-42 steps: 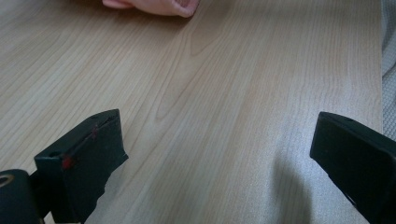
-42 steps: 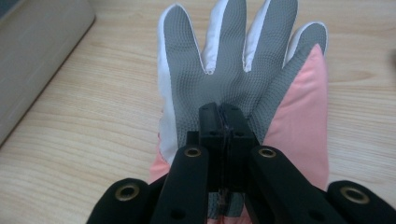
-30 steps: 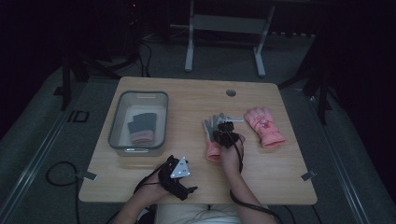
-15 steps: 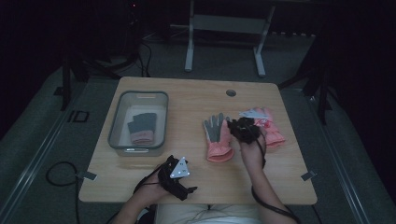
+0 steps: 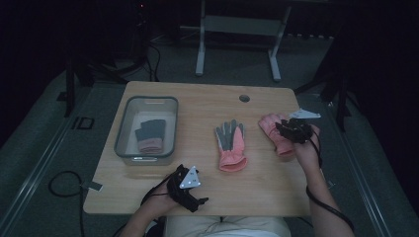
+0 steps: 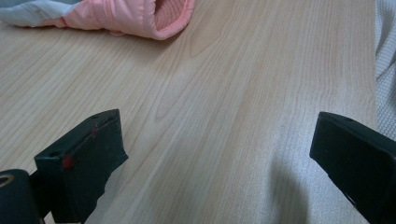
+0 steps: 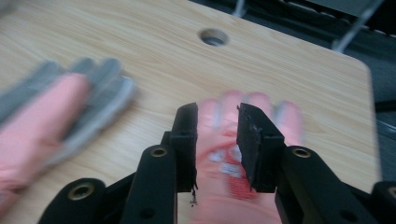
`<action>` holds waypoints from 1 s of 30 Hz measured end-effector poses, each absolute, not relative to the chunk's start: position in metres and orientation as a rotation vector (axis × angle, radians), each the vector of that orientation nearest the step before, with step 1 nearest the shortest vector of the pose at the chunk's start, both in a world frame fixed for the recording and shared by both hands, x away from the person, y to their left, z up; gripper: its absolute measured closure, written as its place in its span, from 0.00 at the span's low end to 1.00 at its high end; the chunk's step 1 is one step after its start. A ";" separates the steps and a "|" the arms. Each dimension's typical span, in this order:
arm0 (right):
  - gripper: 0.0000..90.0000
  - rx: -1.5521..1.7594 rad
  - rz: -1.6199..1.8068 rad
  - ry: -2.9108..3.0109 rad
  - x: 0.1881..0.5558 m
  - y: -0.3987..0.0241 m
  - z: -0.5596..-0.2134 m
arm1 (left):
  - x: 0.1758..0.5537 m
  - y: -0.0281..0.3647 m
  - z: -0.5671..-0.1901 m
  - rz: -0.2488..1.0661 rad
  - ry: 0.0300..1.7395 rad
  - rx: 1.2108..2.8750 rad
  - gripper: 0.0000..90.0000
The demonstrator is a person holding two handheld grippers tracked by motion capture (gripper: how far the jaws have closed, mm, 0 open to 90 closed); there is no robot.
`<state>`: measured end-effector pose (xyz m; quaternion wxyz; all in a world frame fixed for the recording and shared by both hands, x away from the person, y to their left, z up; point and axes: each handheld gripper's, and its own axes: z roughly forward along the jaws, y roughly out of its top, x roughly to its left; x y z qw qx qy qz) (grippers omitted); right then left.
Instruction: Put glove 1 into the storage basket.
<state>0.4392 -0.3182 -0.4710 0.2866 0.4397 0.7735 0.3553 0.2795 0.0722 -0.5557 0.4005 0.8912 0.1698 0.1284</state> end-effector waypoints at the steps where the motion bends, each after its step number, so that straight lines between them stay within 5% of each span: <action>1: 0.73 1.176 0.932 2.071 0.443 -0.322 -0.472 | 0.279 0.072 -0.556 0.324 0.431 2.253 0.03; 21: 0.53 1.287 0.755 2.178 0.483 -0.337 -0.517 | 0.279 0.073 -0.556 0.330 0.424 2.251 0.03; 30: 0.74 1.280 0.718 2.201 0.482 -0.331 -0.526 | 0.279 0.073 -0.556 0.335 0.416 2.257 0.03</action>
